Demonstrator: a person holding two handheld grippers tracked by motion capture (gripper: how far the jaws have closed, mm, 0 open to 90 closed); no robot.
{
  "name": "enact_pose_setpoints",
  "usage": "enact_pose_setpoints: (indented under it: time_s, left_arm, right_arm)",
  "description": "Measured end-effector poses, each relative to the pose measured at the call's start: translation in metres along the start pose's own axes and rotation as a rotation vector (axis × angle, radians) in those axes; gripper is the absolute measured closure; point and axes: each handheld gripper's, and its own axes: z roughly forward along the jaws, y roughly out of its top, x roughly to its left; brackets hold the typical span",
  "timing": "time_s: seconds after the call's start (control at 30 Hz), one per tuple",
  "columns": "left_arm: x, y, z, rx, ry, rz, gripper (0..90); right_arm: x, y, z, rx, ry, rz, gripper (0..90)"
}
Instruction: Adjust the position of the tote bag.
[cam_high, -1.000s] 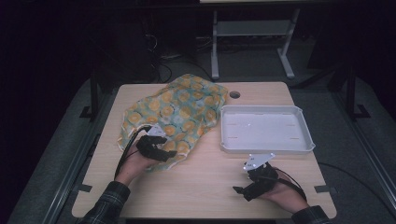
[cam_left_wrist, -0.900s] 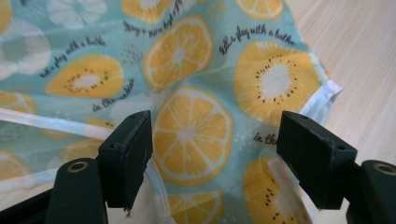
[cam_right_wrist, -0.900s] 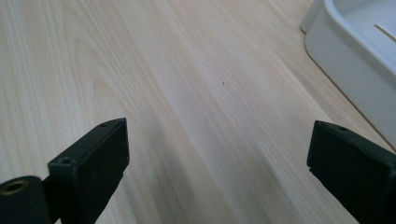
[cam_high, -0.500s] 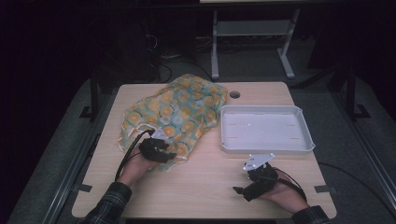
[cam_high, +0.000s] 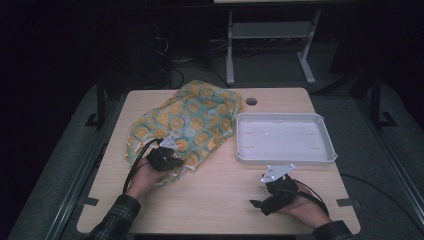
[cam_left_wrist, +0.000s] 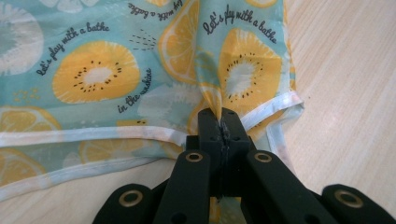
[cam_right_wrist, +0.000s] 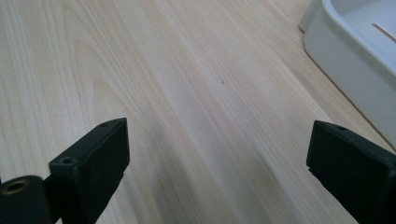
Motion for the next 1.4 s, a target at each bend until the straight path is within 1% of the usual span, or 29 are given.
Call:
enact_pose_setpoints:
  time_s: [0.03,0.07,0.1,0.13,0.17,0.23,0.27,0.3,0.33,0.43,0.53,0.57,0.63,0.7,0.8,0.87,0.9,1.0,1.07,1.17,1.33,1.4]
  left_arm:
    - [0.001,-0.001,-0.002,-0.001,0.0,0.003,89.5]
    - [0.001,-0.002,-0.004,-0.007,0.0,-0.004,89.5]
    - [0.002,-0.003,-0.01,-0.004,0.003,0.001,89.6]
    - [0.002,-0.005,-0.012,-0.007,0.006,-0.006,89.6]
    - [0.002,-0.005,-0.012,-0.007,0.006,-0.006,89.6]
    - [0.004,-0.009,-0.018,-0.009,0.005,-0.01,89.6]
    - [0.004,-0.012,-0.02,-0.011,0.004,-0.024,89.6]
    - [0.004,-0.014,-0.023,-0.008,0.004,-0.022,89.6]
    - [0.004,-0.018,-0.028,-0.006,0.005,-0.032,89.6]
    - [0.004,-0.022,-0.032,-0.015,0.002,-0.035,89.5]
    - [0.001,-0.027,-0.036,-0.01,-0.007,-0.038,89.5]
    - [-0.003,-0.03,-0.038,-0.011,-0.013,-0.042,89.5]
    - [-0.004,-0.032,-0.04,-0.014,-0.015,-0.043,89.5]
    - [-0.007,-0.036,-0.046,-0.013,-0.023,-0.033,89.5]
    - [-0.013,-0.042,-0.051,-0.019,-0.033,-0.041,89.5]
    - [-0.016,-0.047,-0.056,-0.014,-0.038,-0.034,89.5]
    - [-0.018,-0.049,-0.056,-0.019,-0.042,-0.043,89.5]
    - [-0.025,-0.053,-0.058,-0.008,-0.069,-0.037,89.4]
    - [-0.031,-0.054,-0.057,-0.014,-0.083,-0.045,89.4]
    - [-0.036,-0.052,-0.054,-0.004,-0.102,-0.019,89.4]
    - [-0.046,-0.044,-0.048,-0.013,-0.137,-0.002,89.4]
    - [-0.05,-0.042,-0.046,-0.009,-0.146,0.006,89.4]
  right_arm:
    - [0.0,0.0,-0.001,0.0,0.0,0.0,5.3]
    - [0.0,0.0,-0.001,0.0,0.002,0.003,5.3]
    - [-0.001,-0.001,-0.002,-0.003,-0.003,0.004,5.2]
    - [-0.001,-0.001,-0.003,-0.002,-0.005,0.005,5.3]
    - [-0.001,-0.001,-0.003,-0.002,-0.005,0.005,5.3]
    - [-0.002,-0.001,-0.003,-0.004,-0.007,0.007,5.3]
    - [-0.002,-0.001,-0.003,-0.004,-0.007,0.007,5.3]
    - [-0.002,-0.001,-0.003,-0.004,-0.007,0.008,5.3]
    - [-0.002,-0.001,-0.003,-0.004,-0.006,0.008,5.2]
    - [-0.002,-0.001,-0.003,-0.003,-0.006,0.008,5.3]
    - [-0.002,-0.001,-0.003,-0.005,-0.005,0.008,5.2]
    - [-0.002,-0.001,-0.003,-0.005,-0.006,0.009,5.2]
    - [-0.002,-0.001,-0.003,-0.004,-0.005,0.009,5.3]
    - [-0.002,-0.002,-0.003,-0.004,-0.006,0.008,5.2]
    - [-0.002,-0.002,-0.003,-0.001,-0.005,0.013,5.2]
    - [-0.002,-0.001,-0.002,-0.001,-0.005,0.013,5.3]
    - [-0.002,-0.001,-0.002,0.0,-0.006,0.012,5.2]
    - [-0.002,-0.001,-0.002,-0.002,-0.005,0.014,5.3]
    - [-0.002,-0.002,-0.002,-0.001,-0.005,0.014,5.2]
    - [-0.002,-0.002,-0.002,-0.001,-0.006,0.015,5.3]
    - [-0.003,-0.002,-0.002,-0.001,-0.007,0.014,5.2]
    - [-0.003,-0.002,-0.002,-0.001,-0.007,0.013,5.3]
